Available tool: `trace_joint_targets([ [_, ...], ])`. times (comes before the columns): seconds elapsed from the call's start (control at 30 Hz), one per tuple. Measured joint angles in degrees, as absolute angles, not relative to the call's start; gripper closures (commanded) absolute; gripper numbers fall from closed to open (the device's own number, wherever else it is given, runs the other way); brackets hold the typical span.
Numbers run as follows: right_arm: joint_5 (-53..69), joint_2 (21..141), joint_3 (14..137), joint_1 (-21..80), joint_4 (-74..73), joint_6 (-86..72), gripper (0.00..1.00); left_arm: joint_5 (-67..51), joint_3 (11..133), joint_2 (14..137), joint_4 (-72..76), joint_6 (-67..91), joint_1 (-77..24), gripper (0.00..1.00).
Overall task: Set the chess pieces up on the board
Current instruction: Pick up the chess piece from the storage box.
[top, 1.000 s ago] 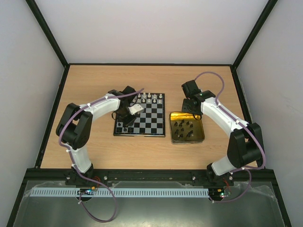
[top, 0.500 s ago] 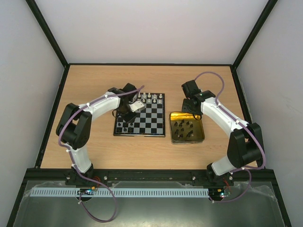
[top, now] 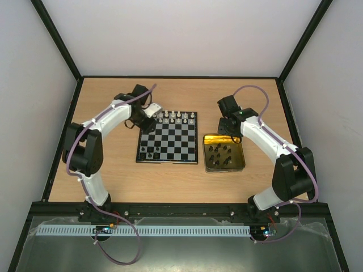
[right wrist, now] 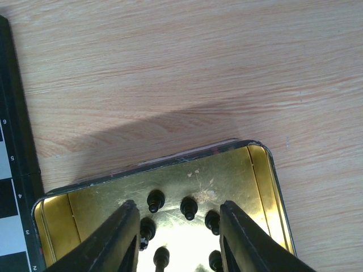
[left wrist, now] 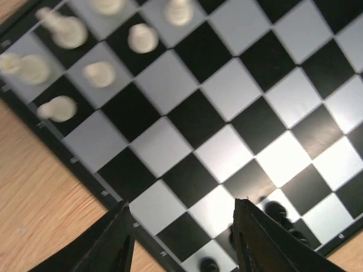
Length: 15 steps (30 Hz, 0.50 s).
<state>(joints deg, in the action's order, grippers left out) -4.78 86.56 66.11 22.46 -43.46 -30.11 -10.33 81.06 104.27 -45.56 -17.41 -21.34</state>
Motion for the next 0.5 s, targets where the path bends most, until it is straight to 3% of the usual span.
trace_joint_targets([
  [0.2,-3.64,86.56,65.58,22.46,-43.46,-30.2,0.68,-10.94,80.42,102.8,-45.41,-16.47,-14.5,0.46],
  [0.5,-0.25,88.38,63.07,22.46,-43.05,-30.17,0.68,-12.03,69.87,93.62,-43.94,-14.74,-9.06,0.46],
])
